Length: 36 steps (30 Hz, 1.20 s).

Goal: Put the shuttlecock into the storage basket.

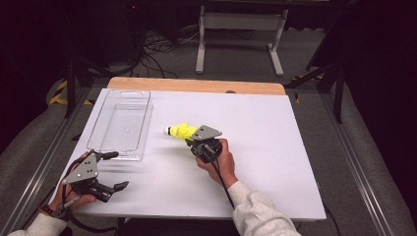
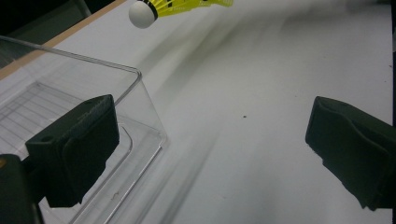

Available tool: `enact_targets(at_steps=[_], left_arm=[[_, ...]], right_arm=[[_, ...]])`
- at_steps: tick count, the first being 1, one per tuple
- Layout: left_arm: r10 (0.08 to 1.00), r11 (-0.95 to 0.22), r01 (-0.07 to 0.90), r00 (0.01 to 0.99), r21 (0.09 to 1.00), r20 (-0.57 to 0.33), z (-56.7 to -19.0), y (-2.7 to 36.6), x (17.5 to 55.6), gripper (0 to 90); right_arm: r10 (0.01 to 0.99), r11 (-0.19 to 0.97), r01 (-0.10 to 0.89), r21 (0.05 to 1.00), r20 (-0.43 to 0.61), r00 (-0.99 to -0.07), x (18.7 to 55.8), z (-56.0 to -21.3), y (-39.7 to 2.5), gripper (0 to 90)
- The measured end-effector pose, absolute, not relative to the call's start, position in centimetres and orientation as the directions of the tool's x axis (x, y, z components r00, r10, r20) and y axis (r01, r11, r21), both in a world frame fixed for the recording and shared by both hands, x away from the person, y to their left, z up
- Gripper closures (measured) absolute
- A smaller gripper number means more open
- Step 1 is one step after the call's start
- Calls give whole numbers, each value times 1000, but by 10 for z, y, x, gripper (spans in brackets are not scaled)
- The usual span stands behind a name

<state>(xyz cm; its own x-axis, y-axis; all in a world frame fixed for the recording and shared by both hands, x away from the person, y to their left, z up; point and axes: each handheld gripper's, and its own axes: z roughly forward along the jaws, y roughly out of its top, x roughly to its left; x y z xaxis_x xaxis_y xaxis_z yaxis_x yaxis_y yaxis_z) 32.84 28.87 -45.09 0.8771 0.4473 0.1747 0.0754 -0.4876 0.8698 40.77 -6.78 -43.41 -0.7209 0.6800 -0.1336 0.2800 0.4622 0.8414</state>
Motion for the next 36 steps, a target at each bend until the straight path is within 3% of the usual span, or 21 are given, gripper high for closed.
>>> enact_targets(at_steps=[36], left_arm=[[453, -492, 73, 872, 867, 183, -451, 287, 327, 37]], right_arm=[[647, 458, 240, 856, -136, -750, 407, -424, -51, 880]])
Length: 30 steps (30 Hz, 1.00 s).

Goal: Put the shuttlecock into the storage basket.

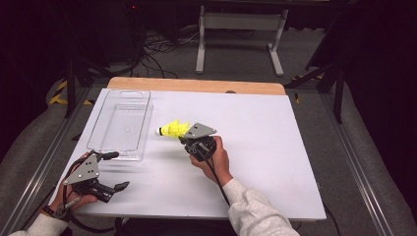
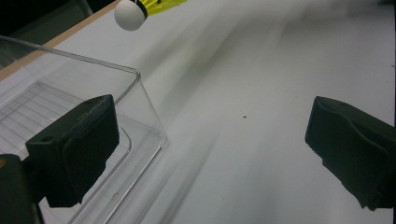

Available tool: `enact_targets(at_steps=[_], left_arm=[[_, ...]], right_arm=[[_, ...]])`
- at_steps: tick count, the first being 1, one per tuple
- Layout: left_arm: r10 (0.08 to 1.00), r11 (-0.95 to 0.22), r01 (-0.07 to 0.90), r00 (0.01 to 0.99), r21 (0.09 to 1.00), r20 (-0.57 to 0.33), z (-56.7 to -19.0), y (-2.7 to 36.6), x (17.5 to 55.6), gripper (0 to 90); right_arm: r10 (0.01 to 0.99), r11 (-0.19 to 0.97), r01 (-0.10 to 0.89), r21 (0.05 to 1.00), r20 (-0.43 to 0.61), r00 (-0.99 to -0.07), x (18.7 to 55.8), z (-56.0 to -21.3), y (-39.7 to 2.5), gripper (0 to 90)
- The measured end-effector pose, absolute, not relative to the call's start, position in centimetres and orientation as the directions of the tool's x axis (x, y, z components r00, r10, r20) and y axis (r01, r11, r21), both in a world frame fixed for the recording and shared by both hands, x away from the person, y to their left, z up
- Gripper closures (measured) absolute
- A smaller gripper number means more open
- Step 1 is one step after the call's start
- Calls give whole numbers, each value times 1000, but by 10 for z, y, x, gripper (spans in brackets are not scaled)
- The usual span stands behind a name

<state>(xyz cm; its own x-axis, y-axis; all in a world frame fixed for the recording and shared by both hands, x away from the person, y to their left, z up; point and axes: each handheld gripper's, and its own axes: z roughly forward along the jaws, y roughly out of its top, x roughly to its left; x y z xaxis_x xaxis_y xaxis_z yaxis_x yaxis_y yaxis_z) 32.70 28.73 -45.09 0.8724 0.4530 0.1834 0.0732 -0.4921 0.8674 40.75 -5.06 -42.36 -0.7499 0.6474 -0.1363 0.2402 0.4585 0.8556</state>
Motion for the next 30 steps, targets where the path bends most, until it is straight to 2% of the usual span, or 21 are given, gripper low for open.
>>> enact_targets(at_steps=[30], left_arm=[[457, -480, 81, 873, 874, 170, -450, 289, 326, 35]], right_arm=[[621, 440, 207, 874, -129, -773, 415, -408, -25, 880]])
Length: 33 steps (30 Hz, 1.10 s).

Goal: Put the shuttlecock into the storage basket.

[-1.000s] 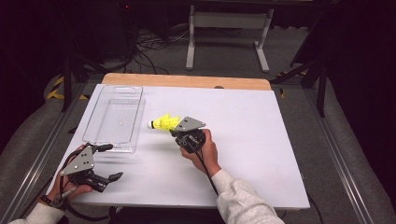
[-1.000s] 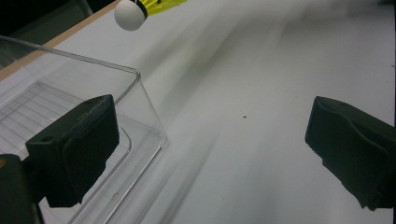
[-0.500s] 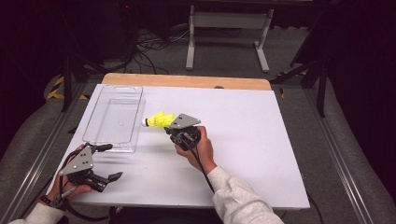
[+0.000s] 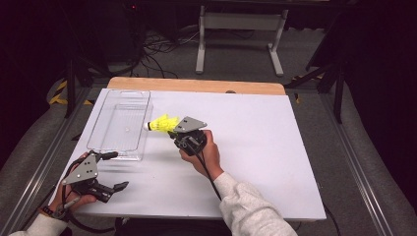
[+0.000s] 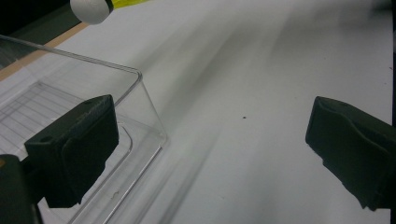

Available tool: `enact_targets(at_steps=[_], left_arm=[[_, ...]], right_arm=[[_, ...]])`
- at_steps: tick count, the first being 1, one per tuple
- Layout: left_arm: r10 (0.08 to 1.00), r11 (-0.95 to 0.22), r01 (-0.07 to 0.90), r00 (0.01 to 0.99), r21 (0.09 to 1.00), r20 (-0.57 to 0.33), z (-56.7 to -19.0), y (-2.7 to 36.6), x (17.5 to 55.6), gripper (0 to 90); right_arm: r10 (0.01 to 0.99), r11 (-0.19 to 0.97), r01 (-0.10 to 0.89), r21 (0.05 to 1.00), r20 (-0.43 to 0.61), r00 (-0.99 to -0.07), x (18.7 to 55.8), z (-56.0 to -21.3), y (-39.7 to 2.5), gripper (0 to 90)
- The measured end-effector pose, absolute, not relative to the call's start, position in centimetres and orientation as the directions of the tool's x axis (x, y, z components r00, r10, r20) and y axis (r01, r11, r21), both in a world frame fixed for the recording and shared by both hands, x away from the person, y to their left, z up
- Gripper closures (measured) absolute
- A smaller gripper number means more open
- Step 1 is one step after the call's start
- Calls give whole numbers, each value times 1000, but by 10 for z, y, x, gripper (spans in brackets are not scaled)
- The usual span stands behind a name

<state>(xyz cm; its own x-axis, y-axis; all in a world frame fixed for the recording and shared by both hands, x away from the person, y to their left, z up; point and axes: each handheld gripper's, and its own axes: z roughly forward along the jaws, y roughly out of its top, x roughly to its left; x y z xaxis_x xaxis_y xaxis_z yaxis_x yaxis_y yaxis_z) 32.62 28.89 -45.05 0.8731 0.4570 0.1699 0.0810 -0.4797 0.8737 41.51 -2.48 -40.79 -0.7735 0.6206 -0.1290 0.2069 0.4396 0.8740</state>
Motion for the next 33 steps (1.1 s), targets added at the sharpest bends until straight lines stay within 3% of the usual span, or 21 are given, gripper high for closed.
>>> enact_targets(at_steps=[33], left_arm=[[454, -470, 76, 875, 880, 167, -449, 292, 323, 34]], right_arm=[[547, 467, 164, 869, -138, -826, 426, -402, 26, 880]])
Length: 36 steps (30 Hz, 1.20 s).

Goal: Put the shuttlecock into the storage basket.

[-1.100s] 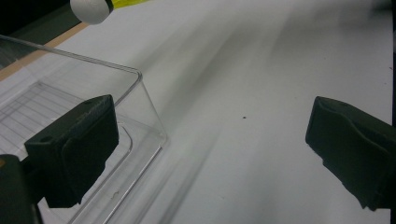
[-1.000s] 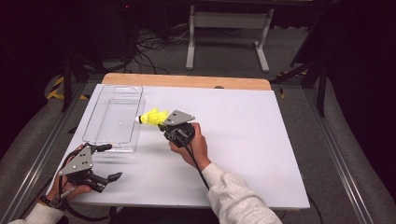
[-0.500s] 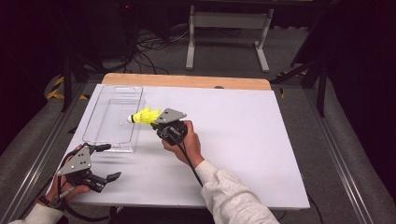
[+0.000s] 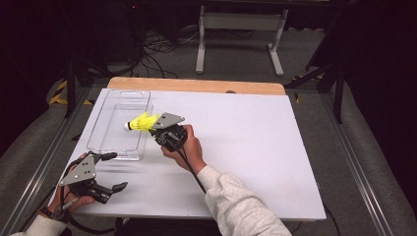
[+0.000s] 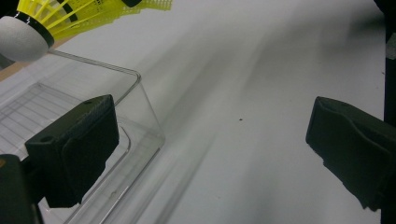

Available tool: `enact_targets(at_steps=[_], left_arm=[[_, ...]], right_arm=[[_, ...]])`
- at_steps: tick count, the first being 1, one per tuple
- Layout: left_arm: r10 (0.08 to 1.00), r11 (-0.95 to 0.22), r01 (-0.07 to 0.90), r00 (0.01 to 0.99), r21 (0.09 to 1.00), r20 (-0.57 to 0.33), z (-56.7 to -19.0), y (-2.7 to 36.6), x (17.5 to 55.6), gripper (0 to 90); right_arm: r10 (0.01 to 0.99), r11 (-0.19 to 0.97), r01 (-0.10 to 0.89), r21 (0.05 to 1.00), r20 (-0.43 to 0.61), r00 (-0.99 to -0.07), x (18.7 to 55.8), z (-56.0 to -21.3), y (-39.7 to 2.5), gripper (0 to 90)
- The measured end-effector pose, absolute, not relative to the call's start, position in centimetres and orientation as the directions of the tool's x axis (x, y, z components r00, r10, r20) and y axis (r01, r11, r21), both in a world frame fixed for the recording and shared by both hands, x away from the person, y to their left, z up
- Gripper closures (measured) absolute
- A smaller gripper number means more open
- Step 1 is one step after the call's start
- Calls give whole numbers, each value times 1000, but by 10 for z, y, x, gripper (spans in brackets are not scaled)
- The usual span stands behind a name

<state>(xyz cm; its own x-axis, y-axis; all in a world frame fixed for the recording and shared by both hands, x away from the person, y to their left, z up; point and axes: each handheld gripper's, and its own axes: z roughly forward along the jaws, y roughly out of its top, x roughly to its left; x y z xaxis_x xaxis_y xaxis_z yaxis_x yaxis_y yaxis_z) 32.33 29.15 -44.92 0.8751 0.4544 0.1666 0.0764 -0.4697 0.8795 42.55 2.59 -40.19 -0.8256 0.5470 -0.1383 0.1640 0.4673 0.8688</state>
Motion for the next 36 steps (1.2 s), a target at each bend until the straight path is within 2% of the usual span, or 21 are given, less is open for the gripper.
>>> enact_targets(at_steps=[36], left_arm=[[445, -460, 85, 884, 884, 147, -451, 290, 321, 37]], right_arm=[[447, 546, 124, 829, -163, -879, 433, -395, 70, 880]])
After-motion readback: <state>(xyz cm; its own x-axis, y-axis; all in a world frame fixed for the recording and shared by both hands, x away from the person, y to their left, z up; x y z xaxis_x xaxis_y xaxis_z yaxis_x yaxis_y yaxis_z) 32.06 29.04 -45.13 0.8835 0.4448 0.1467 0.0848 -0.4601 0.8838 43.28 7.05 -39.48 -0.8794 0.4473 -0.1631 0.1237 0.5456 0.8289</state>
